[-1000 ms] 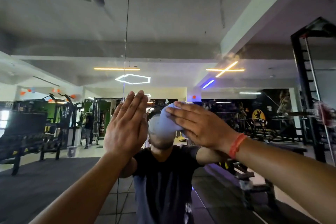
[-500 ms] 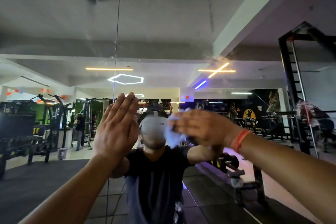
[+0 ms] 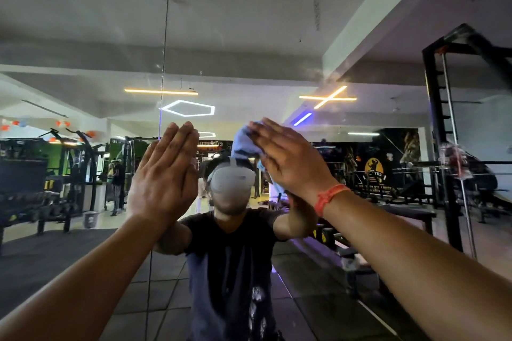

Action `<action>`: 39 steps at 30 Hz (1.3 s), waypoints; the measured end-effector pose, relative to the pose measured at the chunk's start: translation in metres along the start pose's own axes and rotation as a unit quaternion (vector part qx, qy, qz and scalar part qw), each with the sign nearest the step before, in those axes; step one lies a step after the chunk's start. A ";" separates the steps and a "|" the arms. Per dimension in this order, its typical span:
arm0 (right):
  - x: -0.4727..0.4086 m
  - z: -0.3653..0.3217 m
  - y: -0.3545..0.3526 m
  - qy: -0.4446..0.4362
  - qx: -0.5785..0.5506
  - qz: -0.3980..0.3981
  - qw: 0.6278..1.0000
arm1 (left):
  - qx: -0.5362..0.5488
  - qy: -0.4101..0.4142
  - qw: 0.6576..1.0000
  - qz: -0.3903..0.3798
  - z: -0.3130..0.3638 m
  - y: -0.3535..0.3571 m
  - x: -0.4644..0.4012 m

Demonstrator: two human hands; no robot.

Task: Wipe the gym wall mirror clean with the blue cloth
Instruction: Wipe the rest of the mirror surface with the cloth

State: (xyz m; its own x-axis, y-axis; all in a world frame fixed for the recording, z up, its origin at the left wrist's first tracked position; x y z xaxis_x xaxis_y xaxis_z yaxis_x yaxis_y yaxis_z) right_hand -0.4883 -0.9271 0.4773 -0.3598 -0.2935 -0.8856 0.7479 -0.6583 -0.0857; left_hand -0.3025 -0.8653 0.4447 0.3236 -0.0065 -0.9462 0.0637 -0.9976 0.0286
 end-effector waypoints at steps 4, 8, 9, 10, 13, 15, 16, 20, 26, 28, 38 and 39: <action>0.022 -0.057 0.027 0.012 -0.063 -0.033 0.997 | -0.006 0.003 1.000 -0.009 0.001 0.000 0.001; 0.039 -0.071 0.023 -0.291 -0.017 -0.125 0.948 | -0.012 -0.005 1.000 -0.013 0.000 -0.001 0.001; 0.027 -0.051 0.018 -0.279 0.005 -0.103 0.955 | -0.012 -0.006 1.000 -0.014 0.001 -0.001 0.001; 0.009 -0.026 0.008 -0.215 0.018 -0.070 0.974 | -0.010 -0.007 1.000 -0.017 0.001 0.000 0.001; -0.016 0.034 -0.013 0.096 -0.002 0.026 0.995 | -0.007 -0.013 1.000 -0.013 0.000 -0.003 0.000; 0.000 0.003 0.005 0.119 -0.049 0.013 0.992 | -0.008 -0.012 1.000 -0.003 0.001 -0.004 0.000; 0.012 -0.032 0.017 0.041 -0.064 -0.021 0.997 | -0.009 -0.008 1.000 -0.001 0.001 -0.004 -0.001; 0.049 -0.084 0.030 -0.267 -0.026 -0.139 0.953 | -0.014 -0.011 1.000 -0.017 0.000 -0.001 0.000; 0.017 -0.039 0.015 0.048 -0.051 -0.014 0.997 | -0.012 -0.026 0.999 -0.016 0.001 -0.004 0.006; 0.046 -0.085 0.030 -0.046 -0.075 -0.056 0.995 | -0.014 -0.028 0.999 -0.008 0.002 -0.006 0.012; 0.046 -0.053 0.026 0.052 -0.060 -0.018 0.997 | -0.010 -0.055 0.998 -0.017 0.004 -0.007 0.029; 0.065 -0.080 0.034 -0.032 -0.067 -0.055 0.996 | -0.013 -0.053 0.998 -0.019 0.005 -0.006 0.030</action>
State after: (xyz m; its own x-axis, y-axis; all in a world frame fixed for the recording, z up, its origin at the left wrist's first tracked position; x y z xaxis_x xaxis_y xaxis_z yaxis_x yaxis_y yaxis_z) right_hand -0.4415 -0.9134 0.3798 -0.4757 -0.2717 -0.8366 0.7685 -0.5912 -0.2449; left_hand -0.2974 -0.8601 0.4147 0.2185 0.0234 -0.9755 0.0984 -0.9951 -0.0019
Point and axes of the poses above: each hand's wrist, its own x-axis away from the middle knuckle, its own y-axis out of the palm, z = x × y, the point moved 10 cm from there along -x, towards the middle knuckle, and after that the axes turned 8 degrees about y, right-handed, at the moved point
